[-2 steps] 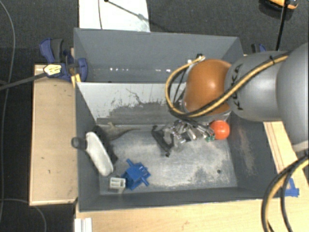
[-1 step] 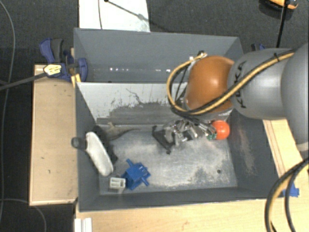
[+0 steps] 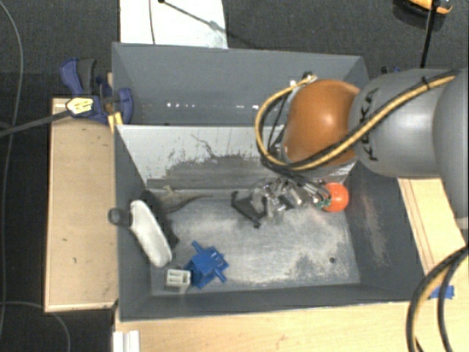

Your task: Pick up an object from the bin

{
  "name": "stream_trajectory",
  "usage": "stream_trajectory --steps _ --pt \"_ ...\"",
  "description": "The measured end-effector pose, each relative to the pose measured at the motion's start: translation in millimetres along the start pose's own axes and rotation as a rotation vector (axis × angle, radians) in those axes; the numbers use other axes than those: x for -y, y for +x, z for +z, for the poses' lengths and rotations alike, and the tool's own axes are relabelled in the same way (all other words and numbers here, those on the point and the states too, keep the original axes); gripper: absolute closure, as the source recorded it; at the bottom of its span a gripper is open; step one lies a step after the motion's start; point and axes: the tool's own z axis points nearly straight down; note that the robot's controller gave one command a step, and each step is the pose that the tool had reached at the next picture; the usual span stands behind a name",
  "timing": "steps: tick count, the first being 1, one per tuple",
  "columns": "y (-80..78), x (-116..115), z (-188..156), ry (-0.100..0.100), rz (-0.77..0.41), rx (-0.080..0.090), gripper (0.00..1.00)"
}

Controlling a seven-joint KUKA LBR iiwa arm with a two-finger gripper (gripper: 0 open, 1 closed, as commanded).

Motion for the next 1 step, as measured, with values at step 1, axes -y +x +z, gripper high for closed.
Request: stream_trajectory --steps 1 --pt "-0.7 0.1 -7.3 0.001 0.001 0.003 1.0"
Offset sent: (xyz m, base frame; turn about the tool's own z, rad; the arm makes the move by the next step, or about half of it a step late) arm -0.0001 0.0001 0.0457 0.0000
